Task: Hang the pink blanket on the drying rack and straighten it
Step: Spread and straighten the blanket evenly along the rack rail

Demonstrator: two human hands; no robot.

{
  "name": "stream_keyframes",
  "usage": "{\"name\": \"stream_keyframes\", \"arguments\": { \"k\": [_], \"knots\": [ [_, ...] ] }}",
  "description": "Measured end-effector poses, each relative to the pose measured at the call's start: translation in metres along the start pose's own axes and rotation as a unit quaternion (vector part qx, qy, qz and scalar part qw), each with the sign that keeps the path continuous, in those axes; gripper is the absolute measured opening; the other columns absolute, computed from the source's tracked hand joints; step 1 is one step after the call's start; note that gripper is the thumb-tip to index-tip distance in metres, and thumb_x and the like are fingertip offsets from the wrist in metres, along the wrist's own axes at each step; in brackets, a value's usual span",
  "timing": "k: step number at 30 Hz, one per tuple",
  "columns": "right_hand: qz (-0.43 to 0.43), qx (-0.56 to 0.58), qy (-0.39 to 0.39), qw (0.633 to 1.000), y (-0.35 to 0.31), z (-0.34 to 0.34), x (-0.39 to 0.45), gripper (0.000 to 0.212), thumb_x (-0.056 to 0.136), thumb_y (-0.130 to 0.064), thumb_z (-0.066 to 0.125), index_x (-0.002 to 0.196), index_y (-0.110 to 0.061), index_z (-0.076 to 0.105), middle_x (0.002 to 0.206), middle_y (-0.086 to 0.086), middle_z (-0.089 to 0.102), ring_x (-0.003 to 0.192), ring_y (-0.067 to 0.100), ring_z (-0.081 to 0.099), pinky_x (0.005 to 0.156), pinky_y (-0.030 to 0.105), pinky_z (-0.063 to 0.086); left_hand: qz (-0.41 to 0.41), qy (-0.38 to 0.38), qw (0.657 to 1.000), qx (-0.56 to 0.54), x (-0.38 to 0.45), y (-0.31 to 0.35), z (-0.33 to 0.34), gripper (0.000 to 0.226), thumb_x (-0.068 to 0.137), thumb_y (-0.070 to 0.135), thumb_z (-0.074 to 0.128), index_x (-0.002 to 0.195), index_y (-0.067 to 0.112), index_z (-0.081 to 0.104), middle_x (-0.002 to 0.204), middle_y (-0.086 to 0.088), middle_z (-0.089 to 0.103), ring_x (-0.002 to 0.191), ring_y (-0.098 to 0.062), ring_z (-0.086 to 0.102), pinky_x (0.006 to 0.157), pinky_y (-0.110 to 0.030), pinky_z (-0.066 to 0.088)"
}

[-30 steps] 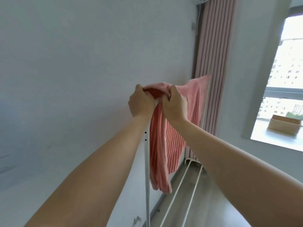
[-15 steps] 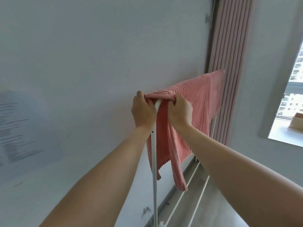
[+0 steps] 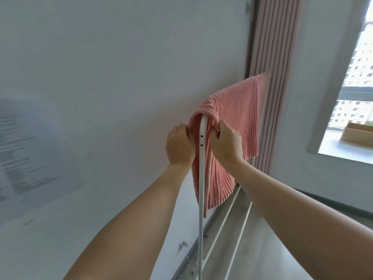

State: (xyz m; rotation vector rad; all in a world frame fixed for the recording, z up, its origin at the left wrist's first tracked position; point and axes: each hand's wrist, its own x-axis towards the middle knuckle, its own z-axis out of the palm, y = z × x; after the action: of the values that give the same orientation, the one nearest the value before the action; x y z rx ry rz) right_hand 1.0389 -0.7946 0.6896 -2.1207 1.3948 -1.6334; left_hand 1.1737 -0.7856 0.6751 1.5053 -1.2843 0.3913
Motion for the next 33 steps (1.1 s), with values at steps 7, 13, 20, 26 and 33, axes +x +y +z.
{"name": "stream_keyframes", "arguments": {
  "k": [7,13,20,26,33],
  "knots": [
    [-0.022,-0.09,0.02,0.996,0.001,0.01,-0.008,0.029,0.102,-0.026,0.043,0.076,-0.015,0.051,0.059,-0.001,0.057,0.048,0.02,0.056,0.05,0.041,0.054,0.057,0.047,0.992,-0.1,0.027,0.016,-0.024,0.017,0.101,0.015,0.041,0.086,0.011,0.047,0.074,-0.001,0.053,0.064,-0.021,0.047,0.06,-0.032,0.033],
    [-0.014,-0.053,0.027,0.998,0.029,0.031,-0.045,0.014,0.1,-0.025,0.042,0.092,-0.014,0.046,0.067,0.0,0.056,0.05,0.019,0.056,0.046,0.041,0.053,-0.067,-0.12,0.976,-0.171,-0.028,-0.027,0.002,0.04,0.094,0.031,0.057,0.129,0.013,0.05,0.107,0.0,0.064,0.089,-0.014,0.063,0.08,-0.029,0.052],
    [0.128,-0.093,-0.059,0.986,0.07,0.045,-0.099,0.035,0.087,-0.041,0.058,0.103,-0.013,0.046,0.093,0.003,0.052,0.076,0.021,0.054,0.062,0.037,0.048,-0.19,-0.281,0.902,-0.268,-0.063,-0.052,0.028,0.054,0.097,0.049,0.049,0.138,0.015,0.049,0.121,0.0,0.064,0.102,-0.016,0.067,0.042,-0.026,0.051],
    [0.204,-0.08,-0.129,0.967,0.094,0.061,-0.117,0.023,0.096,-0.018,0.044,0.079,-0.011,0.058,0.071,0.002,0.063,0.063,0.023,0.062,0.063,0.045,0.057,-0.229,-0.359,0.842,-0.331,-0.087,-0.066,0.036,0.04,0.104,0.039,0.037,0.113,0.016,0.068,0.107,0.001,0.072,0.099,-0.014,0.07,0.048,-0.028,0.049],
    [0.291,0.098,-0.205,0.929,0.092,0.08,-0.108,0.018,0.093,0.0,0.047,0.093,-0.009,0.063,0.084,0.004,0.065,0.077,0.019,0.061,0.061,0.024,0.045,-0.281,-0.427,0.783,-0.354,-0.094,-0.061,0.045,0.037,0.101,0.033,0.034,0.114,0.022,0.067,0.105,-0.004,0.071,0.099,-0.024,0.068,0.068,-0.041,0.058]
  ]
}}
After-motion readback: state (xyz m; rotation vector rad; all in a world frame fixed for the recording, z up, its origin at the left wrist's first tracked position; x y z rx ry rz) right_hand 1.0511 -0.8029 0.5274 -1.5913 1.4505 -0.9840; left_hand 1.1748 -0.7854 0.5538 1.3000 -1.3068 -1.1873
